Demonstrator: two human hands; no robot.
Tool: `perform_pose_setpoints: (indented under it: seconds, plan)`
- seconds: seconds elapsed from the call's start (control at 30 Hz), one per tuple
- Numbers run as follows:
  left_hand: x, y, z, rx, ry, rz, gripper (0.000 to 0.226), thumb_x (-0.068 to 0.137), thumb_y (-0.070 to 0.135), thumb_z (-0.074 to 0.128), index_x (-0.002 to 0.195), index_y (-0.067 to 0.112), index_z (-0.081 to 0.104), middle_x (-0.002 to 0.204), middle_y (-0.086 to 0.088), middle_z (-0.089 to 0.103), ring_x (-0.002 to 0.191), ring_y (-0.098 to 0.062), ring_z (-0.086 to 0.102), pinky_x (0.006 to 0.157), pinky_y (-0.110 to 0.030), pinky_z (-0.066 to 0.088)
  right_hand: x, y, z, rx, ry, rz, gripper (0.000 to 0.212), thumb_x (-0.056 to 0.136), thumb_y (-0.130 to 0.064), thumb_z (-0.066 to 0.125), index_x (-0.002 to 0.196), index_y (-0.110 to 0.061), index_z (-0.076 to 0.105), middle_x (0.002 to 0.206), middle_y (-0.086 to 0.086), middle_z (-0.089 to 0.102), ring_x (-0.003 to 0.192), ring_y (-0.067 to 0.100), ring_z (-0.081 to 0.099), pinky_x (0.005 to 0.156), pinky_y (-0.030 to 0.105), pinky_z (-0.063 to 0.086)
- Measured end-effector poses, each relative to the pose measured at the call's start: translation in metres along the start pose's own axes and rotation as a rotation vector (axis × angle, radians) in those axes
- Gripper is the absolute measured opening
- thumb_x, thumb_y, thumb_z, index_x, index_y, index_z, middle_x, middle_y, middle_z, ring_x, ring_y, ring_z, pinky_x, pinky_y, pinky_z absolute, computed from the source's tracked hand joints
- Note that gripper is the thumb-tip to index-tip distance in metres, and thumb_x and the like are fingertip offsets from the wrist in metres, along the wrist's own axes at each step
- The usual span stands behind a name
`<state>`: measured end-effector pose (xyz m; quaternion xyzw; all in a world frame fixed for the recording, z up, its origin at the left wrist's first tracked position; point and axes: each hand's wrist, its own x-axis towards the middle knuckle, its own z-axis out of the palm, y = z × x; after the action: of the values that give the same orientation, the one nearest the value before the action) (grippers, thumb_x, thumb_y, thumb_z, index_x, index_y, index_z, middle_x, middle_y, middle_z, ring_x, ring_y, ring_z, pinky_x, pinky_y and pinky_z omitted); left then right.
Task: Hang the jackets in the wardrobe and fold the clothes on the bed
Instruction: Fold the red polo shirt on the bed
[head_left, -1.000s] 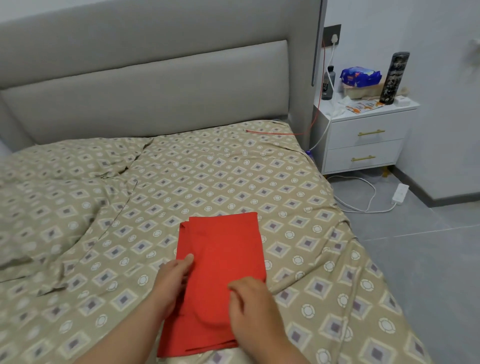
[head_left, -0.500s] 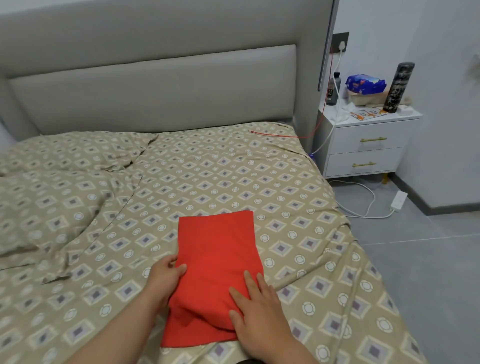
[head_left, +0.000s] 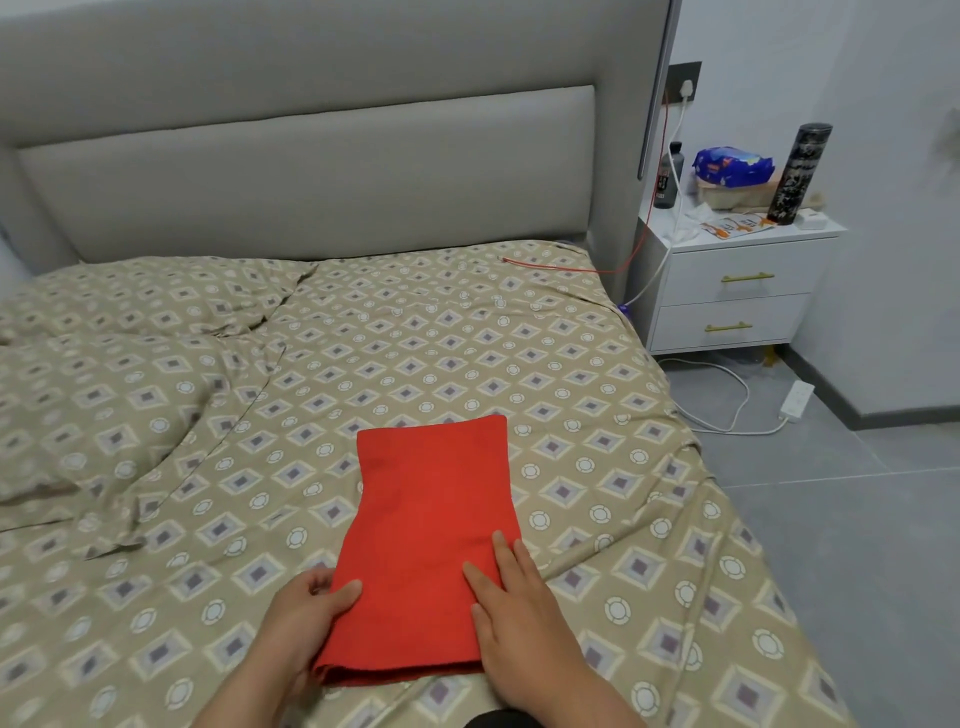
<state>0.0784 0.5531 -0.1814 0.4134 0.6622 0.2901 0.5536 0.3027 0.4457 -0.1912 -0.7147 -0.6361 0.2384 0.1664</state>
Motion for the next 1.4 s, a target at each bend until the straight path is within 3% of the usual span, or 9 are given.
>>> perform_pose_setpoints:
  seconds: [0.2,0.37,0.47,0.53,0.73,0.93,1.1,1.23,1.4]
  plan:
    - [0.000,0.004,0.011,0.667,0.208,0.316,0.058,0.080,0.028,0.076,0.131,0.010,0.057,0.127,-0.012,0.061,0.119,-0.029,0.056,0.100,-0.041,0.044,0.003,-0.003,0.000,-0.053,-0.021,0.010,0.057,0.100,-0.041,0.029,0.156,-0.034,0.020,0.166,0.001,-0.013,0.152,0.024,-0.013,0.122,0.038,0.000]
    - [0.026,0.043,0.044,1.045,-0.014,0.753,0.070,0.093,0.046,0.056,0.154,0.022,0.032,0.164,-0.005,0.016,0.152,-0.021,0.009,0.122,-0.037,0.011,0.011,-0.016,-0.003,-0.152,0.077,-0.052,0.061,0.098,-0.053,0.020,0.154,-0.029,0.027,0.167,0.006,-0.002,0.153,0.025,-0.008,0.121,0.042,-0.011]
    - [0.054,0.056,0.065,1.224,-0.087,0.775,0.073,0.095,0.056,0.043,0.157,0.027,0.017,0.166,-0.002,0.003,0.153,-0.020,-0.002,0.122,-0.041,0.001,0.029,-0.019,-0.005,-0.249,0.220,-0.090,0.060,0.098,-0.049,0.025,0.151,-0.024,0.038,0.164,0.010,0.017,0.152,0.028,0.010,0.123,0.049,-0.002]
    - [0.071,0.051,0.072,1.266,-0.137,0.678,0.075,0.095,0.061,0.036,0.158,0.030,0.008,0.166,0.000,-0.003,0.152,-0.019,-0.006,0.122,-0.044,-0.001,0.043,-0.010,-0.002,-0.244,0.098,-0.041,0.062,0.100,-0.051,0.025,0.156,-0.025,0.022,0.166,0.009,0.001,0.153,0.027,-0.005,0.121,0.049,-0.007]
    - [0.101,0.022,0.078,1.211,-0.060,0.673,0.086,0.084,0.075,0.019,0.157,0.033,0.005,0.165,0.003,-0.005,0.152,-0.015,-0.008,0.122,-0.042,-0.004,0.055,0.013,0.026,-0.267,0.021,0.023,0.075,0.089,-0.060,0.006,0.158,-0.031,0.007,0.166,0.003,-0.009,0.151,0.023,-0.016,0.116,0.047,-0.020]
    - [0.090,0.020,0.077,1.172,-0.005,0.647,0.084,0.090,0.070,0.029,0.158,0.027,0.004,0.166,-0.004,-0.004,0.152,-0.018,-0.007,0.123,-0.040,-0.003,0.056,0.012,0.021,-0.197,-0.024,0.052,0.073,0.096,-0.060,0.023,0.158,-0.029,0.001,0.165,0.003,-0.015,0.151,0.023,-0.016,0.120,0.044,-0.014]
    - [0.040,-0.014,0.054,0.969,0.131,0.494,0.092,0.089,0.070,0.039,0.158,0.016,0.011,0.164,-0.009,0.012,0.151,-0.023,0.014,0.121,-0.041,0.016,0.025,0.011,0.012,0.205,0.141,0.351,0.095,0.084,-0.062,0.058,0.155,-0.015,0.016,0.155,0.006,0.032,0.142,0.022,0.032,0.117,0.033,0.028]
    - [-0.009,-0.035,0.040,0.655,0.261,0.303,0.085,0.081,0.051,0.070,0.146,0.009,0.036,0.140,-0.013,0.050,0.125,-0.032,0.051,0.102,-0.047,0.044,0.007,0.000,-0.005,0.475,0.049,0.490,0.046,0.086,-0.043,0.066,0.123,-0.018,0.058,0.112,-0.004,0.067,0.102,0.017,0.063,0.088,0.029,0.050]
    - [-0.031,-0.037,0.030,0.104,0.085,0.010,0.022,0.083,0.006,0.071,0.105,0.008,0.067,0.102,-0.015,0.073,0.088,-0.031,0.070,0.087,-0.051,0.055,-0.014,-0.004,-0.018,0.667,0.082,0.494,0.024,0.092,-0.023,0.060,0.114,-0.016,0.066,0.092,-0.010,0.065,0.082,0.008,0.060,0.062,0.017,0.043]
